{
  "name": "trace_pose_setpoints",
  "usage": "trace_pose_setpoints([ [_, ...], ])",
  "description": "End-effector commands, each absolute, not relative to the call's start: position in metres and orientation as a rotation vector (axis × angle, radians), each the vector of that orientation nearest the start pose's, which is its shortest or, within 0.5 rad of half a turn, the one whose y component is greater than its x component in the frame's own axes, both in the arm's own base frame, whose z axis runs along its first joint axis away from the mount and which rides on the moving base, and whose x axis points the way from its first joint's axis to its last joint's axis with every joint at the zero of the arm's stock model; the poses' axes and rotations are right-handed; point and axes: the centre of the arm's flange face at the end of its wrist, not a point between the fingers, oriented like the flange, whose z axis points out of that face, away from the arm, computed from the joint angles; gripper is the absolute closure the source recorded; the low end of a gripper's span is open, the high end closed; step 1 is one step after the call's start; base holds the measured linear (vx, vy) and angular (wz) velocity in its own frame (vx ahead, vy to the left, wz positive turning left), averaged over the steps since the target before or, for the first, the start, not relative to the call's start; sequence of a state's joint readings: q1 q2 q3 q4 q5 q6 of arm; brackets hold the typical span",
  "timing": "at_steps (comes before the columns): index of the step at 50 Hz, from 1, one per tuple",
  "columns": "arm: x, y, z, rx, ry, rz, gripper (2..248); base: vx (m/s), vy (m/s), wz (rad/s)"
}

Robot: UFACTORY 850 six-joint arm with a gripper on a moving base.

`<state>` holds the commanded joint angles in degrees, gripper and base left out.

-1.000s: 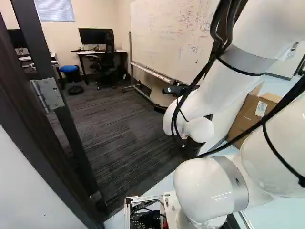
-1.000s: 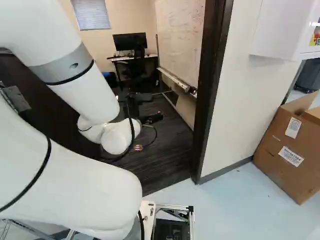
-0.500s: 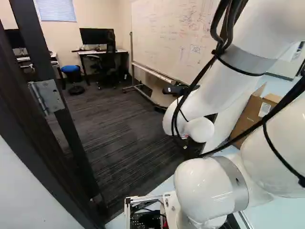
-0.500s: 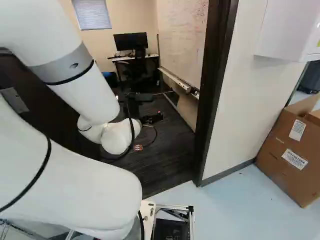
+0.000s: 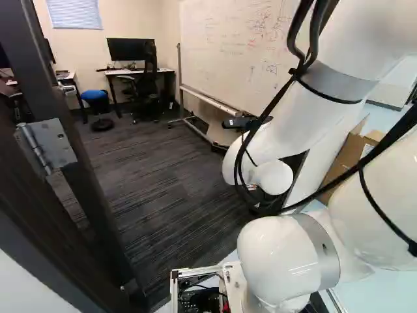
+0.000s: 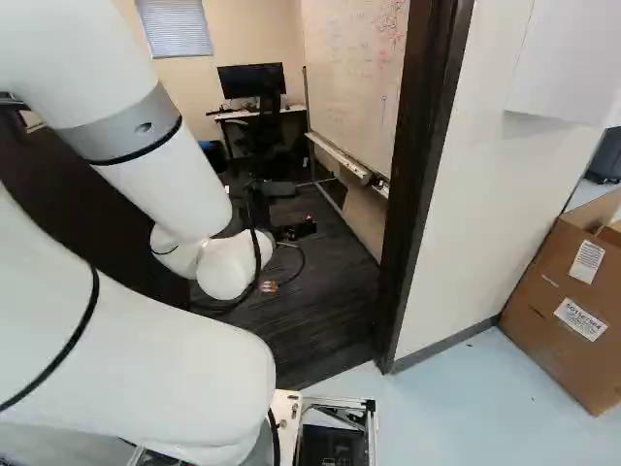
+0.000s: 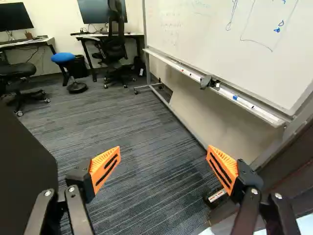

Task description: Open the door and move inside

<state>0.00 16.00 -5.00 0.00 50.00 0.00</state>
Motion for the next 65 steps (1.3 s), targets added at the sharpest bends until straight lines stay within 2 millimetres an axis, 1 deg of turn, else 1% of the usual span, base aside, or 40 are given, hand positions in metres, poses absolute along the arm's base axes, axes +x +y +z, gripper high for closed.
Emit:
trace_pose_setpoints([
  [17,0.2703,0.0,0.3656,-2.558,0.0,-1.824,3,0.12,0.024,0.111],
  [65,0.2703,0.0,0.3656,-2.558,0.0,-1.824,3,0.125,0.043,0.2],
])
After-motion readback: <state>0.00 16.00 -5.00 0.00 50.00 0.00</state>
